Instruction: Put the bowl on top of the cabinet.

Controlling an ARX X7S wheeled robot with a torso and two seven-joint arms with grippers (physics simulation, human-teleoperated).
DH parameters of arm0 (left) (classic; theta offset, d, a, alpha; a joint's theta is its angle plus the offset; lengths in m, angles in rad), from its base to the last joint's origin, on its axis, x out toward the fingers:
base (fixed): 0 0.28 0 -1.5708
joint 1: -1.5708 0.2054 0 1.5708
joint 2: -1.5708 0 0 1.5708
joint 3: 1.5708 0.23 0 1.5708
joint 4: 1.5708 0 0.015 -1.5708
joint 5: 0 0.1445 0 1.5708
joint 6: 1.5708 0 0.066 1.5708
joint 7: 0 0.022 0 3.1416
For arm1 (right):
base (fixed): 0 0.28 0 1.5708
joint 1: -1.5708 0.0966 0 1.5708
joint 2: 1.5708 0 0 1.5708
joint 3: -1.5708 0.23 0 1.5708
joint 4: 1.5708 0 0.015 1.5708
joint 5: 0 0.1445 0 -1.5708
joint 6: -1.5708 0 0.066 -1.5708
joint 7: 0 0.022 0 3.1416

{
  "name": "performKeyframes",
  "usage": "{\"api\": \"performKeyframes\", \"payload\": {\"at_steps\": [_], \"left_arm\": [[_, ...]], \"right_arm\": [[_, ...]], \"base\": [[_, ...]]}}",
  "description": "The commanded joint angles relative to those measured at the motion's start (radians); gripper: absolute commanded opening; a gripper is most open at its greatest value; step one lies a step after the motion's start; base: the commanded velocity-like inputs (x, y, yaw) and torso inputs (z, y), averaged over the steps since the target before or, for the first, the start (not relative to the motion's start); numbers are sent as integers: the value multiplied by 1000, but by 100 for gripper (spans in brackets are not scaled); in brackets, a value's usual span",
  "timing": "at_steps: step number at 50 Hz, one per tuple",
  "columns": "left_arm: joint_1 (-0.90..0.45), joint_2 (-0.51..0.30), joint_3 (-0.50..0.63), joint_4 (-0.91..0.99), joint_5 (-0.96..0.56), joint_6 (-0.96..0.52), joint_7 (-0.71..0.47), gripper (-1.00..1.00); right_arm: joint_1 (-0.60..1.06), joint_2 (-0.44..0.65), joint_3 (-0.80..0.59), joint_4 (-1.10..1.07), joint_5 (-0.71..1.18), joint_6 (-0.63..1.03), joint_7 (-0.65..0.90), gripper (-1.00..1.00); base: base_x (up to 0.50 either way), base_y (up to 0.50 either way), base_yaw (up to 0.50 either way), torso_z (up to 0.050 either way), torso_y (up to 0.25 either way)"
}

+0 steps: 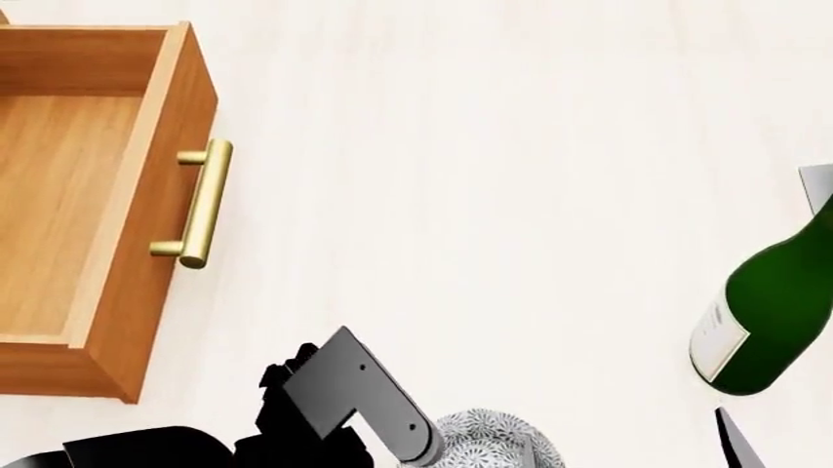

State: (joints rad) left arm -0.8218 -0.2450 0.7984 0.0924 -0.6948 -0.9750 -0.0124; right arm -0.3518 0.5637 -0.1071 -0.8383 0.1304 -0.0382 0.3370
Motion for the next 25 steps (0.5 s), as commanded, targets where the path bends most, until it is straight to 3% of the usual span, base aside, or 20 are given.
{"api": "performKeyframes", "payload": {"at_steps": [1,4,5,25], "left_arm": [[35,43,59,-67,128,20,55,100],[36,45,72,-86,139,30,57,100],[36,47,76,-97,145,37,57,-100],[40,35,97,-103,160,63,55,-100]], "right_arm": [[3,-18,22,5,-14,16,-31,100],[4,-18,21,7,-14,15,-32,100],[3,-18,20,7,-15,14,-31,100],[-1,-14,18,8,-17,7,-26,100]], "base": [[0,0,0,0,0],[0,0,0,0,-7],[0,0,0,0,-13],[0,0,0,0,-6]]}}
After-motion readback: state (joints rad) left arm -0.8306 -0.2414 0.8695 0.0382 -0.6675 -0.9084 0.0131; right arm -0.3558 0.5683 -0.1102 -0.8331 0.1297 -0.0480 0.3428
